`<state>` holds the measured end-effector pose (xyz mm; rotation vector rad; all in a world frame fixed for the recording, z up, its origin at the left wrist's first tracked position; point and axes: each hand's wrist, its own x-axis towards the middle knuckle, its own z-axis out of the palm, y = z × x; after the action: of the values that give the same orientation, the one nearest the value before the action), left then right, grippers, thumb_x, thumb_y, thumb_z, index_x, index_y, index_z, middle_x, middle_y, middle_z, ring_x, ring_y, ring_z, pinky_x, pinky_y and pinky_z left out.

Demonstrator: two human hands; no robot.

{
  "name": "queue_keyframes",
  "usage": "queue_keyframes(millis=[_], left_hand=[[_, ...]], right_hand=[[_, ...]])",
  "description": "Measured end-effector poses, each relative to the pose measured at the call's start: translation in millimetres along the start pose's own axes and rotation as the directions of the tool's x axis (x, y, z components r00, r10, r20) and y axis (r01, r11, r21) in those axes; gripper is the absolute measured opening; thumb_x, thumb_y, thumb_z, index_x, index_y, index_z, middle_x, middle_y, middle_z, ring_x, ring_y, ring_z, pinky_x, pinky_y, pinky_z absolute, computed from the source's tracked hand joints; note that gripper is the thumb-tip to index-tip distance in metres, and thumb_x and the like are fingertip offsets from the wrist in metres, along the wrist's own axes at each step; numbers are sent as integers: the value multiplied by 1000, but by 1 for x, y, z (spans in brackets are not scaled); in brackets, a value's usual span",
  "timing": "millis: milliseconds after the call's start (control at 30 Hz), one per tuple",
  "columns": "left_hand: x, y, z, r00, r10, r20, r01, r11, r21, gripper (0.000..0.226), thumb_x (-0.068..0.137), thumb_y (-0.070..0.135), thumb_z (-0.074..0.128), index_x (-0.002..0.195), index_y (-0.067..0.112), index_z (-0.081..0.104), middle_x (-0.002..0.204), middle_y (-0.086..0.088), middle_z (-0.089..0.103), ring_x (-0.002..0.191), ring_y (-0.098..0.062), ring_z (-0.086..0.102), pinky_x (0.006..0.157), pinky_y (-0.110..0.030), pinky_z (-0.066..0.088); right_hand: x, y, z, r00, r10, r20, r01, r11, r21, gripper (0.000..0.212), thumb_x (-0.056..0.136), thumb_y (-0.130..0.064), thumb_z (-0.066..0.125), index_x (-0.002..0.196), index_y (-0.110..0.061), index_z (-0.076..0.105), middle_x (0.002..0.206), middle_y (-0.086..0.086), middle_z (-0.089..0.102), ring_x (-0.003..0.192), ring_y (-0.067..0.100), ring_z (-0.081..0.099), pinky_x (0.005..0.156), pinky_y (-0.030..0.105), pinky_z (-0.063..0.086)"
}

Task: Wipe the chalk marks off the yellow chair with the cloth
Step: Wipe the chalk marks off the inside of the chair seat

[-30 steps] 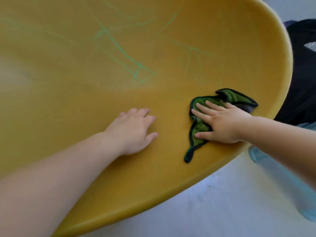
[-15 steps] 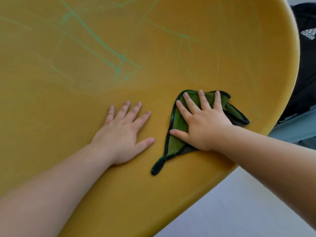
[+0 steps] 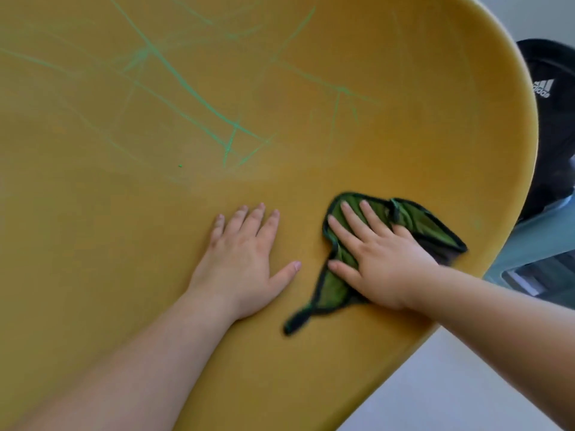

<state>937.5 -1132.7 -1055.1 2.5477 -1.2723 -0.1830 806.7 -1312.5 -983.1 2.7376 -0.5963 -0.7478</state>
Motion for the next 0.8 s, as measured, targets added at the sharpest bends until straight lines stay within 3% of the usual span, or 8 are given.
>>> queue_keyframes(millis=[67, 167, 267, 367, 500, 700, 800], left_hand=[[1, 1, 0, 1000, 6, 19, -6, 1000, 6, 92, 83, 79, 21, 157, 26, 4, 165, -1, 3, 151, -25, 2, 121, -49, 5], [2, 3, 1, 999, 14, 37, -15, 999, 30, 90, 84, 78, 25, 157, 28, 6, 165, -1, 0, 151, -25, -1, 121, -50, 4], [1, 4, 2, 998, 19, 59, -23, 998, 63, 89, 85, 78, 21, 157, 28, 7, 165, -1, -4, 151, -26, -5, 121, -51, 3], [-4, 3, 2, 995, 25, 97, -33, 996, 85, 88, 86, 78, 18, 157, 29, 3, 165, 0, -9, 151, -25, -9, 121, -50, 1], [-9, 4, 1, 994, 22, 111, -32, 995, 94, 88, 85, 79, 15, 157, 29, 3, 165, 0, -9, 151, -25, -10, 121, -51, 1], [-38, 7, 1, 988, 79, 136, -89, 993, 75, 87, 85, 78, 9, 156, 30, -8, 164, 0, -17, 150, -23, -18, 122, -50, -3], [-66, 11, 0, 977, 123, 175, -137, 988, 70, 87, 86, 78, 8, 155, 31, -13, 162, 1, -24, 148, -21, -23, 121, -49, -4]], right_hand=[[-18, 26, -4, 998, 39, 53, -33, 992, -120, 88, 83, -88, 0, 153, -44, -29, 160, -12, -36, 151, 23, -32, 126, 52, 0], [-1, 84, -36, 975, 207, -75, -220, 935, -277, 104, 70, -99, -4, 155, -43, -26, 164, -7, -31, 151, 30, -32, 121, 61, -17], [35, 101, -58, 941, 268, -209, -312, 924, -222, 109, 73, -99, 3, 159, -36, -20, 167, -1, -28, 151, 35, -32, 123, 62, -1], [58, 61, -39, 963, 199, -181, -216, 973, -83, 106, 79, -95, 10, 161, -33, -17, 167, -1, -29, 151, 35, -31, 121, 61, 14], [46, 14, -6, 990, 91, -111, -89, 996, 23, 98, 84, -90, 9, 160, -35, -19, 167, -4, -29, 153, 30, -30, 123, 59, 10], [-4, 0, 11, 1000, 8, -30, -7, 999, 38, 96, 85, -89, 7, 158, -34, -24, 165, -3, -33, 151, 31, -33, 123, 57, 7], [-36, 1, 19, 1000, -21, -9, 21, 1000, -23, 98, 82, -92, 5, 156, -36, -27, 164, 0, -35, 148, 37, -36, 123, 62, -8]])
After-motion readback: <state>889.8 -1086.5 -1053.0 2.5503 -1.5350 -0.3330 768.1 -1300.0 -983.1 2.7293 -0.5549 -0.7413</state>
